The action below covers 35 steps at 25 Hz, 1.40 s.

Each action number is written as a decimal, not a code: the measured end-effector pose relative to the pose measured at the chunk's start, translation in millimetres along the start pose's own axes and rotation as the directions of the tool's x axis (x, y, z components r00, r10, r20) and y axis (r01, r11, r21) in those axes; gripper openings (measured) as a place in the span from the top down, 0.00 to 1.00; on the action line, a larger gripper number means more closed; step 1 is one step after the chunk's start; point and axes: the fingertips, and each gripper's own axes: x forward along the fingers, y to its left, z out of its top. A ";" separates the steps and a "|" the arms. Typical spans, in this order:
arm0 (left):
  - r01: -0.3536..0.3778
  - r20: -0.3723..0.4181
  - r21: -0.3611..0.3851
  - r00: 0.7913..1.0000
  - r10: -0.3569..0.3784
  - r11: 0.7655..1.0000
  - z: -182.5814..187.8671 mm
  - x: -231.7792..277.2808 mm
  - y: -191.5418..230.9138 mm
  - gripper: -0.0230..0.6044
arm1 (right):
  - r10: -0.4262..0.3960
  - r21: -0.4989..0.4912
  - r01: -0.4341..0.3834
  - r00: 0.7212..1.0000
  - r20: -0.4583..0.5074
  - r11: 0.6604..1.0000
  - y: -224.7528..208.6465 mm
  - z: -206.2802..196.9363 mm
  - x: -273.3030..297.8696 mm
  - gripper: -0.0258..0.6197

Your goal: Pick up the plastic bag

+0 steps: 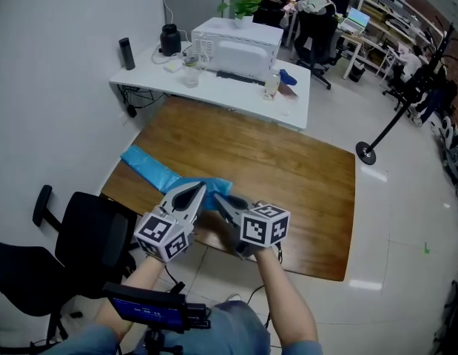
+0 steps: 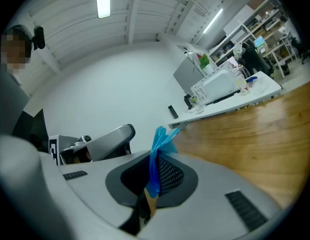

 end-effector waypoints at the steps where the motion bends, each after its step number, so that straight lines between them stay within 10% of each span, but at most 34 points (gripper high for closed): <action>1: 0.006 -0.006 -0.001 1.000 -0.006 1.000 -2.8 3.8 -6.0 0.94 | -0.007 0.005 0.007 1.000 0.003 1.000 -4.7 -1.3 -7.2 0.96; 35: 0.270 -0.149 -0.022 0.951 -0.270 0.963 -94.0 108.9 -221.5 0.94 | -0.321 0.091 0.314 0.943 0.084 0.945 -137.1 -51.6 -245.1 0.96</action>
